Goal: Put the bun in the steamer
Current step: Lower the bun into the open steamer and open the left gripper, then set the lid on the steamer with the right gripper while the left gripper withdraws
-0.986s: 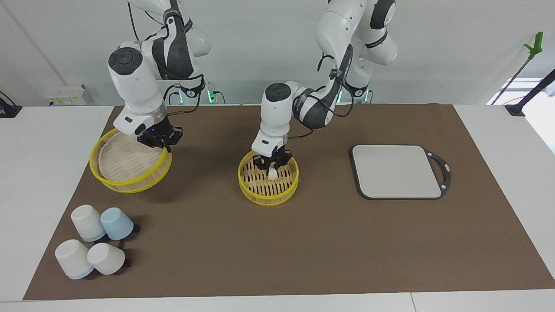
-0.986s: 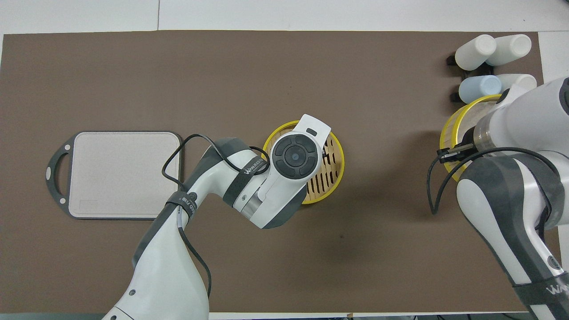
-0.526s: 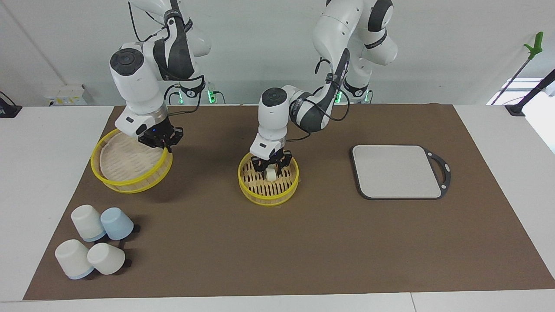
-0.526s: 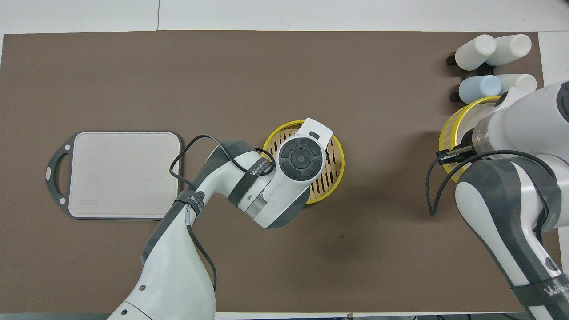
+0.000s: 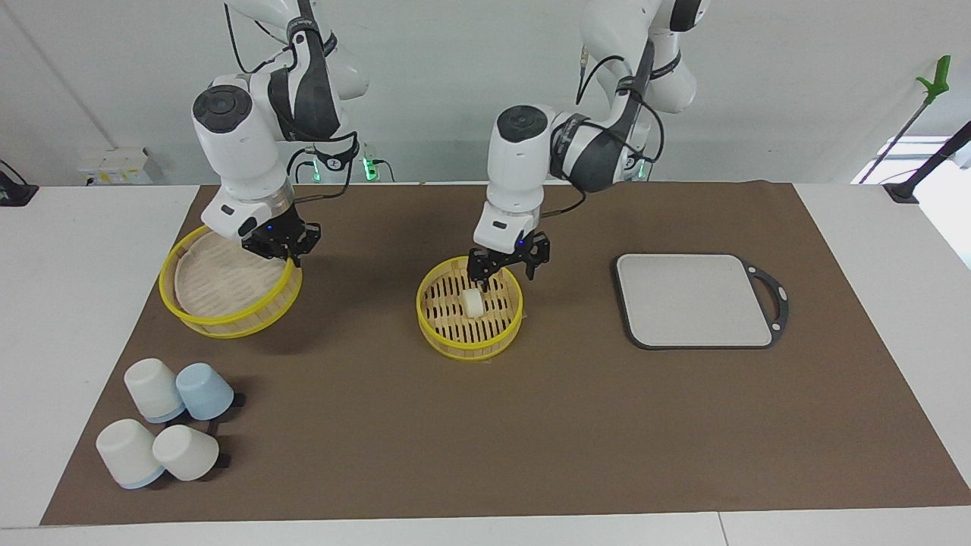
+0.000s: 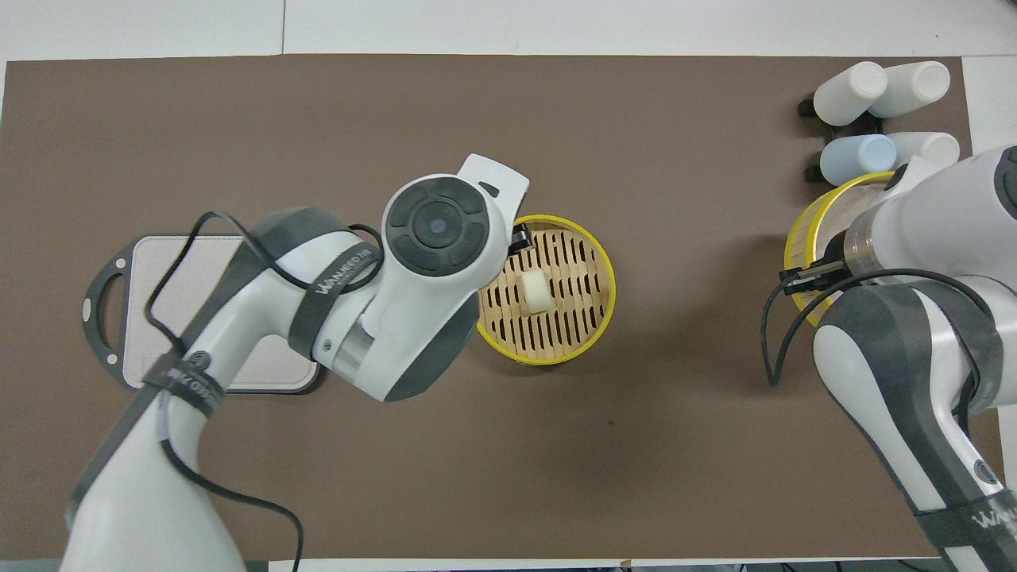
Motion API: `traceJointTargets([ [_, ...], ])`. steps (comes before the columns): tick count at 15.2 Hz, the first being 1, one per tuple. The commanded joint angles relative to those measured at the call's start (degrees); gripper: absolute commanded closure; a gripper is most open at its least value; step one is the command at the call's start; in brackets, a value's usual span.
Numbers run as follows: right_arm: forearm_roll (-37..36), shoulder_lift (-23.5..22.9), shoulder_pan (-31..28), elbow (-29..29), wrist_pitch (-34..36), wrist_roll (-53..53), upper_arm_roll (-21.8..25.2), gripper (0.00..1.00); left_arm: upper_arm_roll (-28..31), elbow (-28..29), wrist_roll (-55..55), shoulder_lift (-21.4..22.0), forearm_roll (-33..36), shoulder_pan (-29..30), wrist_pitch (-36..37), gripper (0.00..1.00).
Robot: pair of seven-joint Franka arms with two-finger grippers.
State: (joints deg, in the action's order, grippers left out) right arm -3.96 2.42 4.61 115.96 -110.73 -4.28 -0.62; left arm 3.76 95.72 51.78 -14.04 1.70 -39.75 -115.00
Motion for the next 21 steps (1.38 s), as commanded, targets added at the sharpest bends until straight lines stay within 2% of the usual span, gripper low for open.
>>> traceJointTargets([
  [1,0.2,1.7,0.0,1.3,-1.0,-1.0,-0.3,1.0,-0.4,1.8,-6.3,5.2,0.8,6.6,5.8,0.0],
  [4,0.2,0.8,5.4,-1.5,-1.3,6.9,-0.9,1.0,-0.4,1.8,-17.2,9.5,0.7,15.8,11.2,0.0],
  [7,0.4,-4.5,14.3,-11.7,1.3,18.8,-0.9,1.0,-0.5,1.8,-29.1,12.1,0.6,24.2,14.4,0.0],
  [11,0.3,-20.7,25.8,-32.7,7.0,35.3,-0.9,1.0,-0.3,1.8,-42.6,13.9,-1.5,30.2,18.2,0.0],
  [15,-0.5,-31.6,33.2,-43.9,7.5,46.8,-0.5,1.0,-0.2,1.9,-46.9,15.8,-2.7,32.7,19.5,0.0],
  [16,-1.0,-33.3,34.6,-44.2,6.6,47.7,-0.4,1.0,-0.2,2.0,-47.0,16.2,-2.7,33.0,20.0,0.0],
  [19,-2.1,-34.4,33.9,-44.1,5.3,47.7,-0.6,1.0,-0.2,2.2,-47.6,17.4,-2.7,33.1,21.1,0.0],
  [21,-2.3,-34.8,34.1,-42.6,1.9,47.7,-0.6,1.0,-0.2,5.2,-47.6,19.1,-2.7,33.2,20.7,0.0],
])
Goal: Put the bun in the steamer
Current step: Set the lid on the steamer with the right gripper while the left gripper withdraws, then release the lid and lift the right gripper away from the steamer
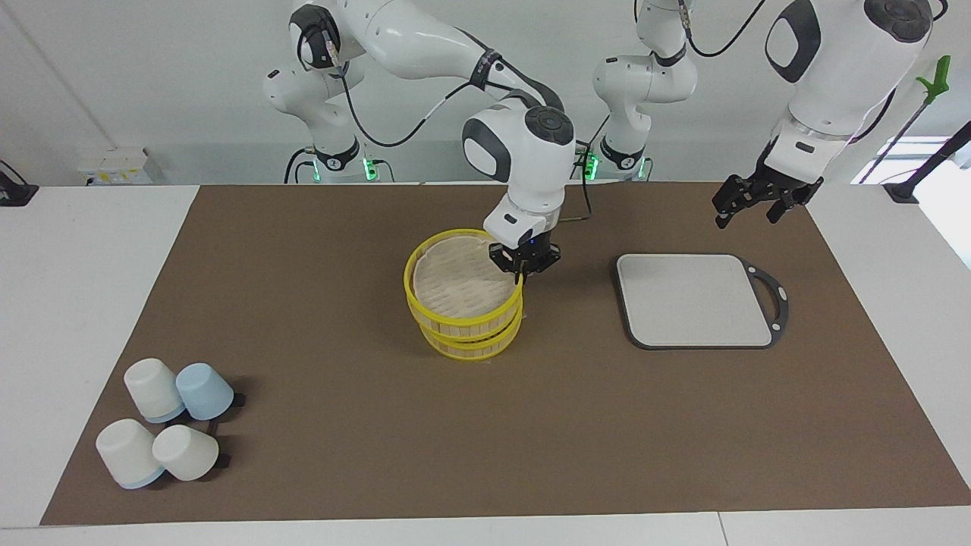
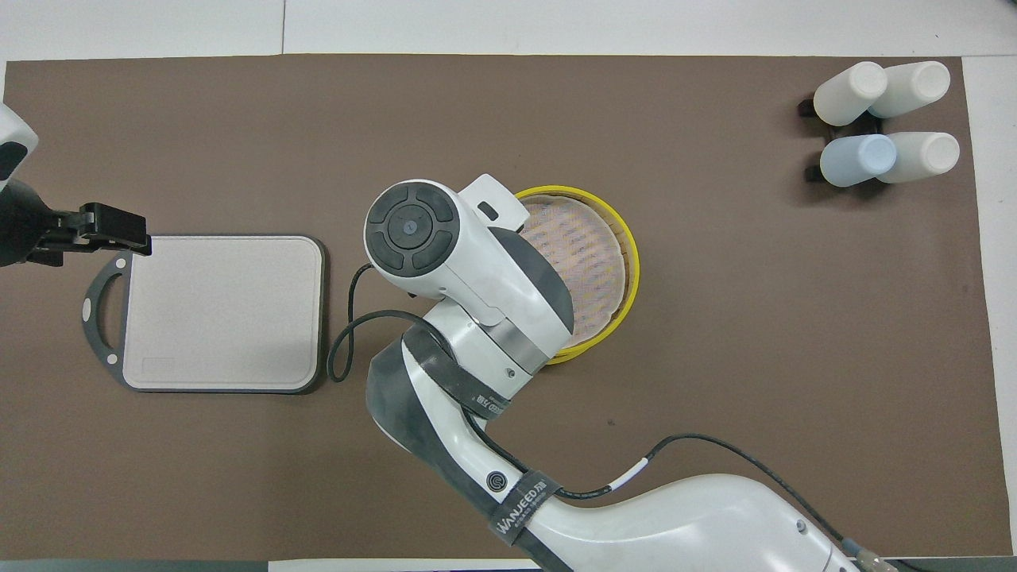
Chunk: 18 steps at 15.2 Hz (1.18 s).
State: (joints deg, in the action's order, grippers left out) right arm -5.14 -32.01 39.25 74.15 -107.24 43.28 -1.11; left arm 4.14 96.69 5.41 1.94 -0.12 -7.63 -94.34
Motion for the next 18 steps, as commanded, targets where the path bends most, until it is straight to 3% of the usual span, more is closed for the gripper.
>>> traceJointTargets([
  [1,-0.9,-0.3,-0.8,1.7,-3.4,0.1,0.0,1.0,-0.7,5.3,-1.3,3.8,-0.9,1.0,-0.3,0.0],
  [18,0.7,0.3,0.3,5.7,-6.7,2.0,-0.2,1.0,-3.1,4.6,-1.6,3.4,-1.4,3.7,-1.6,0.0],
])
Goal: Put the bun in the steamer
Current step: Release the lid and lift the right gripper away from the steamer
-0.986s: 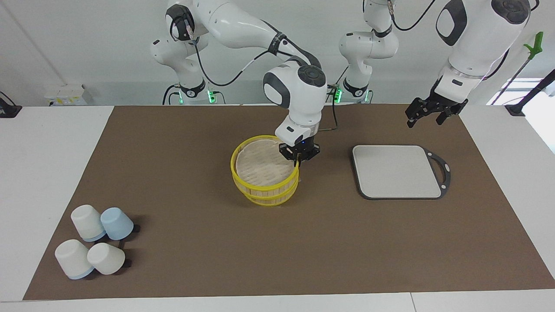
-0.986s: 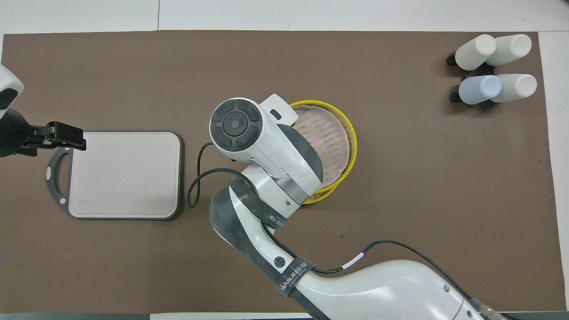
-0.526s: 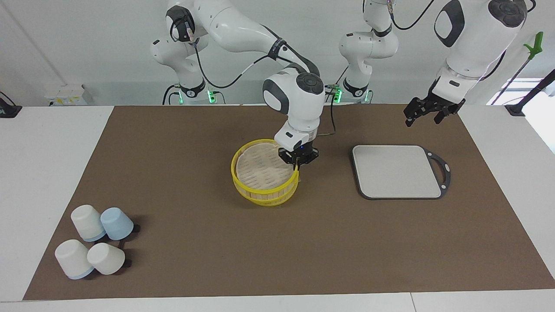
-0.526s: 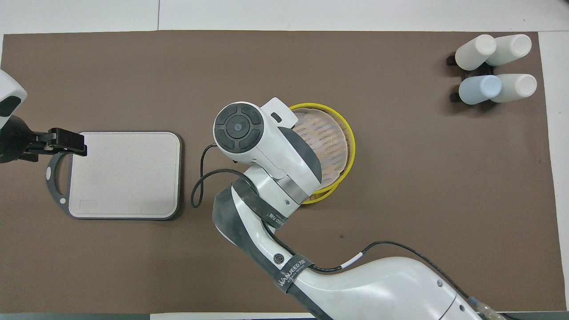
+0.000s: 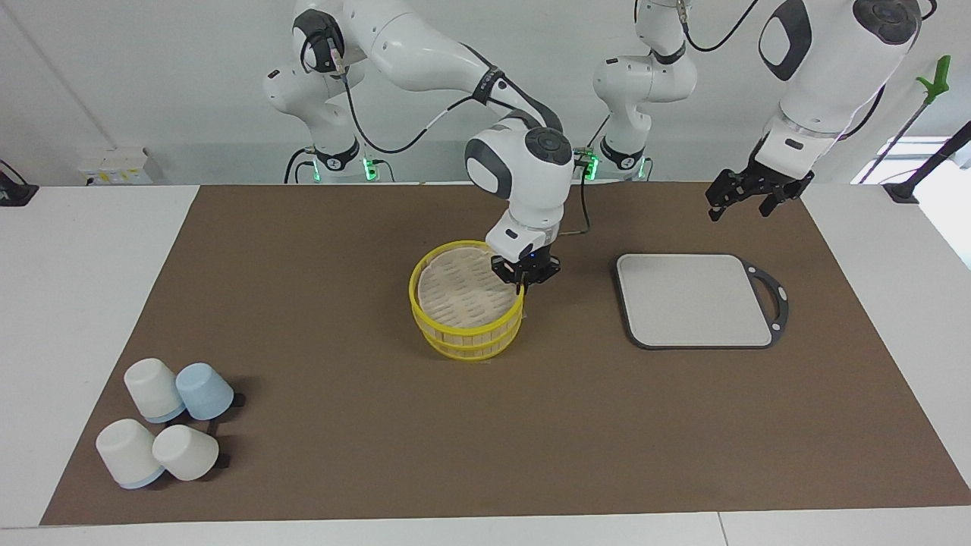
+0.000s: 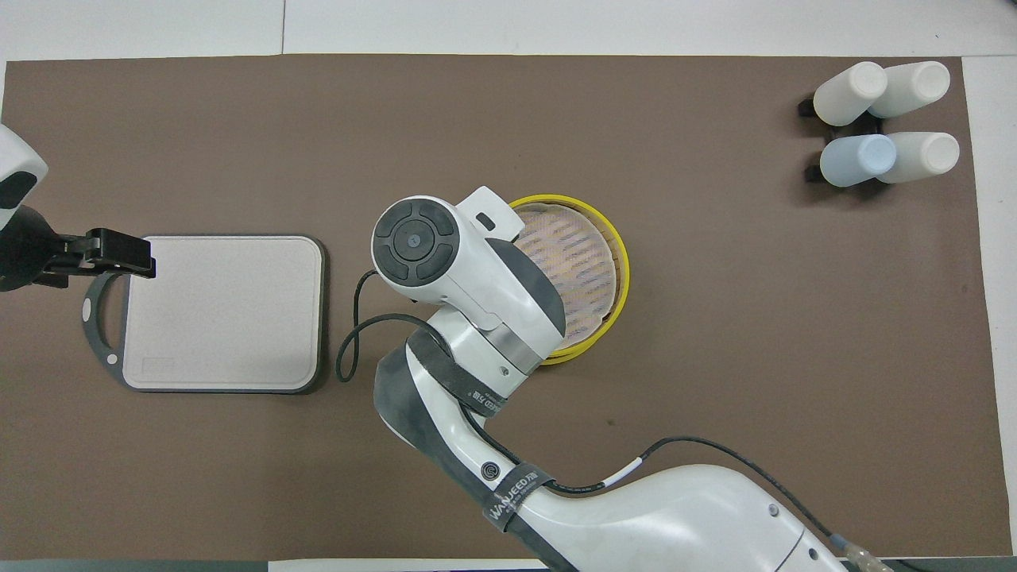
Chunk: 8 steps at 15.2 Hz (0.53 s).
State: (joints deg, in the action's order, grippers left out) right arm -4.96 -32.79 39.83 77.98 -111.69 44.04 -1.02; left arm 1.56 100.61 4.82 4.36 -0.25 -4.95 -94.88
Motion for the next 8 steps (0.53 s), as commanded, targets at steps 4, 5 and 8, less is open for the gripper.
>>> traceJointTargets([
  [4,2.2,1.6,0.4,3.1,-3.0,2.3,-0.2,1.0,-0.4,0.5,-1.1,1.2,-1.2,1.0,-1.8,0.0],
  [5,2.2,1.7,0.4,3.4,-3.5,2.4,-0.2,1.0,-0.3,0.5,-1.1,1.3,-1.2,1.1,-1.8,0.0],
  [8,2.1,2.5,0.3,6.5,-5.9,2.3,-0.2,1.0,-0.2,0.6,-1.1,1.4,-1.2,1.0,-1.8,0.0],
])
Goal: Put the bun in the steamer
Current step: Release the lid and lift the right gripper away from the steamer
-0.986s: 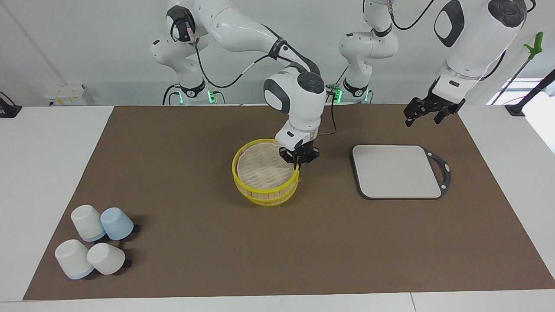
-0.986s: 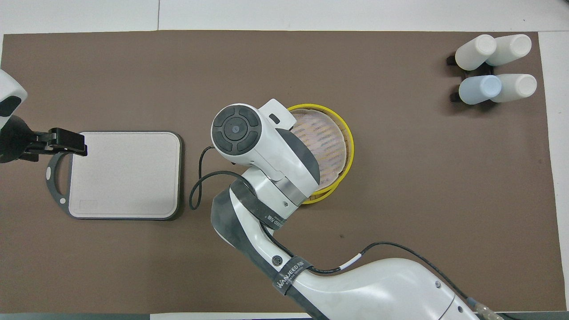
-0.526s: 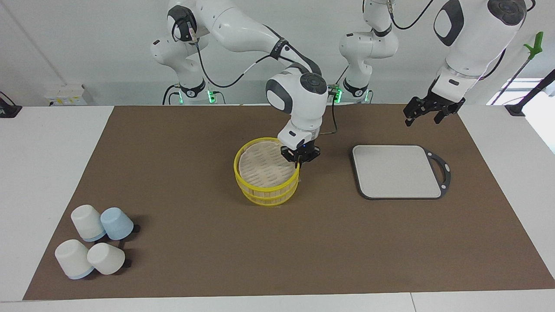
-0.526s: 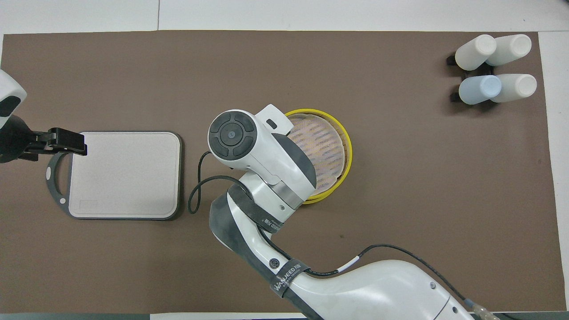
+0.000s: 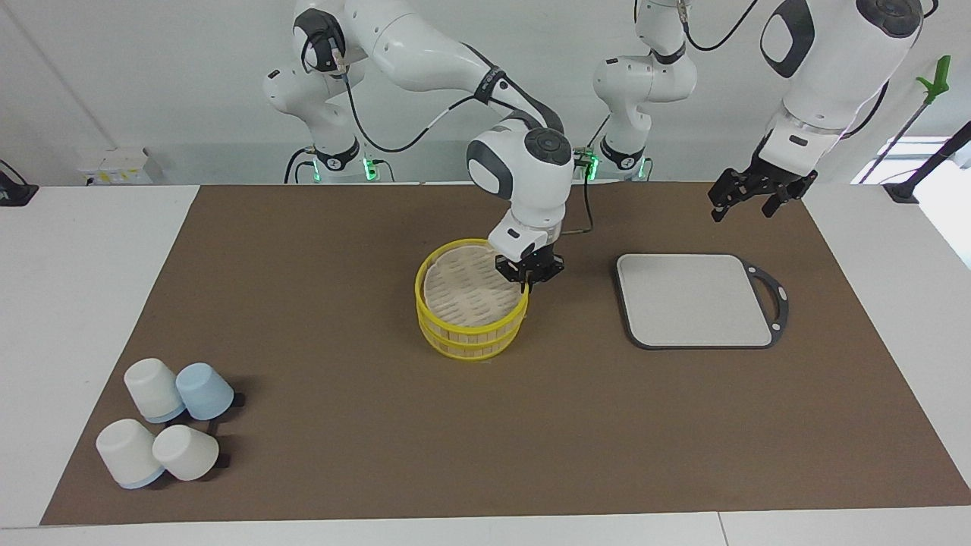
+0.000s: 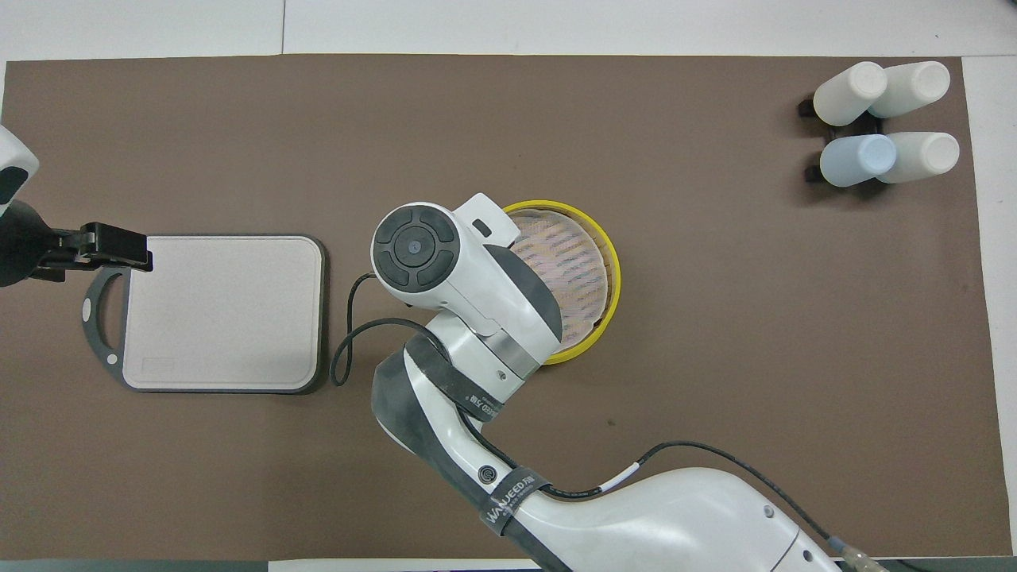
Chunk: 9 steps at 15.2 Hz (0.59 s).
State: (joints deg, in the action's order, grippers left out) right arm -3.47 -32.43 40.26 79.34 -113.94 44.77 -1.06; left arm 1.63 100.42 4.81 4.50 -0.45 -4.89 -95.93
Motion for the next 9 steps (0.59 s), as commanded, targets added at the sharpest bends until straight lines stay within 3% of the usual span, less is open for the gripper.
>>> traceJointTargets([
  [1,0.6,2.5,-0.2,6.0,-4.2,1.5,-0.2,1.0,-0.3,0.9,-0.9,1.2,-1.0,0.8,-0.7,0.0],
  [9,0.5,3.6,-0.7,9.2,-5.6,0.8,-0.1,1.0,-0.3,0.9,-0.9,1.2,-1.0,0.8,-0.7,0.0],
])
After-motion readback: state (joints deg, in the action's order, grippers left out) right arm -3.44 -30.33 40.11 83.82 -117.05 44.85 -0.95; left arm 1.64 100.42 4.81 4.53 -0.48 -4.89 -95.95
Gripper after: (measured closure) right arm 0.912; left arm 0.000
